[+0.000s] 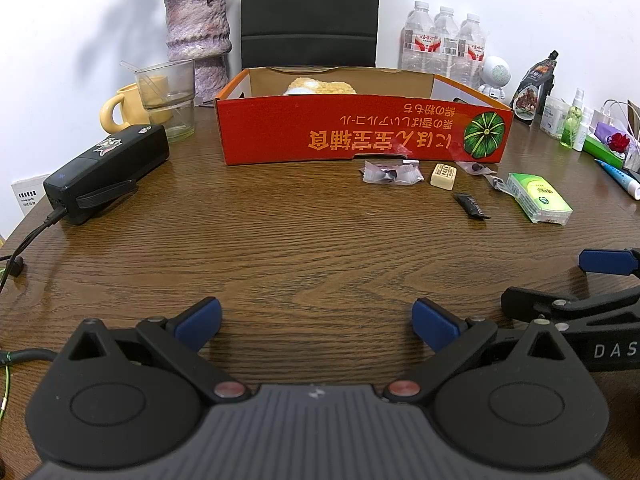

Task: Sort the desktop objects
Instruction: 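Grasp the small black chocolate bar with right tool while left tool grasps a clear candy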

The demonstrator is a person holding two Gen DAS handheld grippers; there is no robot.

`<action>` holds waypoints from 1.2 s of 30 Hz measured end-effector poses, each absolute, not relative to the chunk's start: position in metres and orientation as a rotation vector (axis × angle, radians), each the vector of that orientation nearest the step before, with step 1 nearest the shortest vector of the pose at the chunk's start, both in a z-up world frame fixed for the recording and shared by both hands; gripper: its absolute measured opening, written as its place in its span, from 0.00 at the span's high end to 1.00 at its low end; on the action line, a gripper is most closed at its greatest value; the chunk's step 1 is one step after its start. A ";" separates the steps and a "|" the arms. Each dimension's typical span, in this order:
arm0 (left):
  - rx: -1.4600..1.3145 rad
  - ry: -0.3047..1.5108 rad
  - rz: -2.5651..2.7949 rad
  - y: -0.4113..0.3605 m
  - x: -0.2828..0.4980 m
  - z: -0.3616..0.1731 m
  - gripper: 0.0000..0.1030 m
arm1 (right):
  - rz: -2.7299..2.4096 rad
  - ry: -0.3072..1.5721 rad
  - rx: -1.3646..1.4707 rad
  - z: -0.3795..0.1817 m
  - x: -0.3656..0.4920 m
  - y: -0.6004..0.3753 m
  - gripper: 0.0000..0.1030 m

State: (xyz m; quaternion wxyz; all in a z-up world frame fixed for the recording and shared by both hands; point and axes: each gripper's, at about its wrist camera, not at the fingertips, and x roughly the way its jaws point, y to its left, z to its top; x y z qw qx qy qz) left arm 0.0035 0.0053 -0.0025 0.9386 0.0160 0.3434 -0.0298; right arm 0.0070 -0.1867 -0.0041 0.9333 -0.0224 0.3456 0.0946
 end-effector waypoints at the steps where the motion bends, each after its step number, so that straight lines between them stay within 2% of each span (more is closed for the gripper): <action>1: 0.031 0.700 -0.060 0.005 0.003 -0.002 0.00 | 0.195 0.707 -0.045 -0.004 0.007 -0.187 0.00; 3: -0.025 0.695 -0.086 0.011 0.004 0.004 0.01 | 0.215 0.703 -0.029 -0.003 0.006 -0.190 0.00; 5: -0.104 0.679 -0.147 0.020 0.010 0.015 0.01 | 0.252 0.705 0.039 0.002 0.008 -0.198 0.06; 9: -0.095 0.597 -0.178 0.027 0.037 0.037 0.04 | 0.333 0.675 0.137 0.023 0.025 -0.199 0.31; 10: -0.074 0.578 -0.173 0.027 0.045 0.042 0.11 | 0.340 0.658 0.101 0.027 0.032 -0.192 0.42; 11: -0.046 0.580 -0.176 0.024 0.055 0.042 0.16 | 0.336 0.644 0.050 0.029 0.039 -0.183 0.47; 13: -0.004 0.595 -0.201 0.017 0.074 0.040 0.42 | 0.320 0.647 -0.023 0.026 0.057 -0.170 0.72; 14: 0.007 0.611 -0.231 0.012 0.083 0.036 0.48 | 0.312 0.668 -0.035 0.023 0.066 -0.167 0.76; 15: 0.019 0.627 -0.261 0.007 0.092 0.033 0.48 | 0.300 0.688 -0.035 0.020 0.074 -0.166 0.79; 26: 0.150 0.628 -0.471 -0.030 0.142 0.007 0.49 | 0.269 0.744 -0.008 0.008 0.103 -0.178 0.82; 28: 0.161 0.639 -0.483 -0.035 0.147 0.004 0.55 | 0.277 0.742 0.004 0.008 0.103 -0.180 0.82; 36: 0.195 0.689 -0.456 -0.038 0.133 0.004 0.67 | 0.292 0.738 0.015 0.008 0.099 -0.182 0.86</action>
